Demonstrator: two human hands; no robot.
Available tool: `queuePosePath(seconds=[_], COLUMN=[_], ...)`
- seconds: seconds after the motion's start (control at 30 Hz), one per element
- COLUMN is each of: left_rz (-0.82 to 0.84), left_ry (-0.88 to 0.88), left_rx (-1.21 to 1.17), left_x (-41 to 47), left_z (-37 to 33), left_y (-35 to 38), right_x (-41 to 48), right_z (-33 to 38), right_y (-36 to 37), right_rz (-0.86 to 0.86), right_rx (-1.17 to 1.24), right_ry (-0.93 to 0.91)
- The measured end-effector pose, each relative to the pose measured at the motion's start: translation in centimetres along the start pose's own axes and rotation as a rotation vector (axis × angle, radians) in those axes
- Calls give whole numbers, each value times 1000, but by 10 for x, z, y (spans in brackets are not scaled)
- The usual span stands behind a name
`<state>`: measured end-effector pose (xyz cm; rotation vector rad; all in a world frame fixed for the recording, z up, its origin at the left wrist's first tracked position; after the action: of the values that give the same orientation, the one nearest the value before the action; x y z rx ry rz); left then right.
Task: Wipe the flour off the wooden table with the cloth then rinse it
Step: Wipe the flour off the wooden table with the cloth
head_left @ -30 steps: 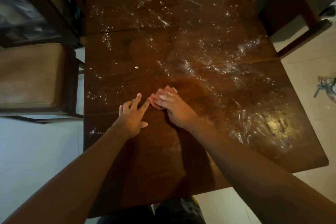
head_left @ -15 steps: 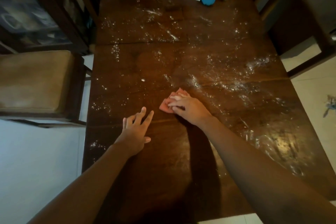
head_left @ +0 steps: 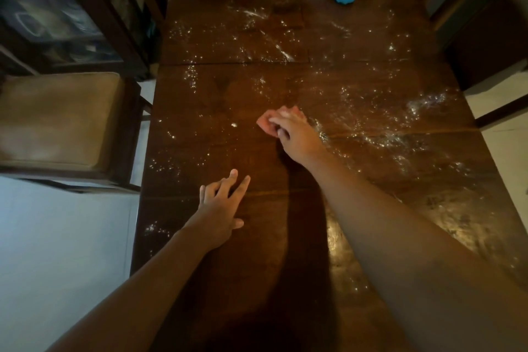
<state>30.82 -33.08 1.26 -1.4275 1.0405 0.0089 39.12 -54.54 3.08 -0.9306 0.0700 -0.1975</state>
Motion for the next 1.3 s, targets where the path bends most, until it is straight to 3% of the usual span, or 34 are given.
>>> queuePosePath(seconds=[0.1, 0.2, 0.27, 0.43, 0.6, 0.67, 0.87, 1.0, 1.07, 1.2, 1.3], left_rz=[67, 45, -8, -58, -48, -26, -13, -45, -59, -43, -34], left_ry=[-21, -3, 31, 66, 59, 47, 50, 48, 55, 55, 42], left_rx=[80, 69, -2, -32, -30, -19, -25, -19, -26, -27, -33], left_x=[8, 7, 2, -1, 1, 3, 1, -1, -2, 0, 0], left_z=[2, 1, -1, -1, 1, 2, 2, 0, 0, 1, 1], left_y=[3, 3, 0, -2, 1, 1, -1, -2, -2, -1, -1], right_x=[14, -6, -23, -19, -90, -123, -129, -168, -183, -177, -168], right_z=[19, 62, 62, 5, 40, 27, -24, 10, -9, -94, -76], right_y=[11, 53, 52, 11, 27, 10, -26, -11, -30, -84, -78], right_rz=[-85, 169, 259, -78, 102, 86, -222, -60, -25, -257, -334], right_rx=[-55, 16, 47, 29, 98, 141, 26, 98, 62, -61, -105], right_ry=[48, -223, -306, 25, -179, -190, 178, -47, -46, 413, 383])
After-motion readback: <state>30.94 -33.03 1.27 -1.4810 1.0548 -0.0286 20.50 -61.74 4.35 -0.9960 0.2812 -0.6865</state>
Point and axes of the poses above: each hand's wrist, its own x-axis towards the middle knuckle, its own y-axis out of the palm, z = x × y, the point moved 10 cm from there along x, towards the middle knuckle, and after that the axes turned 6 degrees about -z, right-handed, at the moved point
